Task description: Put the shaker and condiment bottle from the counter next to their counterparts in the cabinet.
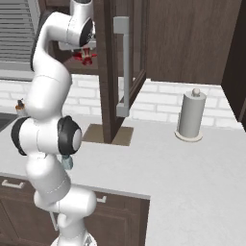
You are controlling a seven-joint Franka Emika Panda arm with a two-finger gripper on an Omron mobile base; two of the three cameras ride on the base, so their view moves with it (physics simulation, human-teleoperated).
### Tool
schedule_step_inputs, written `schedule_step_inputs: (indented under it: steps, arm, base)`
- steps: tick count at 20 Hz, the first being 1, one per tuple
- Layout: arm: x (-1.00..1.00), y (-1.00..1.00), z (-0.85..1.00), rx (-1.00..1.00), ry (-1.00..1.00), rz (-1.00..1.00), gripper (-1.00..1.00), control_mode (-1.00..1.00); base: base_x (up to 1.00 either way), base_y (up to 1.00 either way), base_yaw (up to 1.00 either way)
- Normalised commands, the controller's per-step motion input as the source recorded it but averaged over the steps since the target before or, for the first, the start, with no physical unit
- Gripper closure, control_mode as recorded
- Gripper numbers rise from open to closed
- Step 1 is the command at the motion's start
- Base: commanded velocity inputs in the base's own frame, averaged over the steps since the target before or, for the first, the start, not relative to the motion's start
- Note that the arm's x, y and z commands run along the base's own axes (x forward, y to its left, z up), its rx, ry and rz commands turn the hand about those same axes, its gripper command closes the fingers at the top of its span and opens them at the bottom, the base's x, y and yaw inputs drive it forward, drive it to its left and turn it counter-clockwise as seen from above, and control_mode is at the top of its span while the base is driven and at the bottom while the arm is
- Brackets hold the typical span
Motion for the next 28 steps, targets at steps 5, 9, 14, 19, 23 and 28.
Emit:
schedule_step_inputs:
  steps: [5, 9, 14, 19, 23, 28]
  arm:
    - [-0.4, 0.0, -0.19, 0.0, -0.15, 0.02, -1.0, -1.0]
    - [-0.39, 0.0, -0.15, 0.0, -0.14, 0.0, -1.0, -1.0]
    - [-0.42, -0.01, -0.09, 0.0, -0.13, 0.0, -1.0, -1.0]
    - [-0.5, -0.14, 0.0, 0.03, -0.03, 0.0, -1.0, -1.0]
    - [-0.67, -0.17, 0.0, 0.08, 0.0, -0.05, -1.0, -1.0]
    - [-0.89, -0.08, -0.02, 0.06, -0.02, -0.09, -1.0, -1.0]
  base:
    - [0.0, 0.0, 0.0]
    - [0.0, 0.0, 0.0]
    - [0.0, 0.0, 0.0]
    - [0.0, 0.0, 0.0]
    - [0.0, 0.0, 0.0]
    - [0.0, 0.0, 0.0]
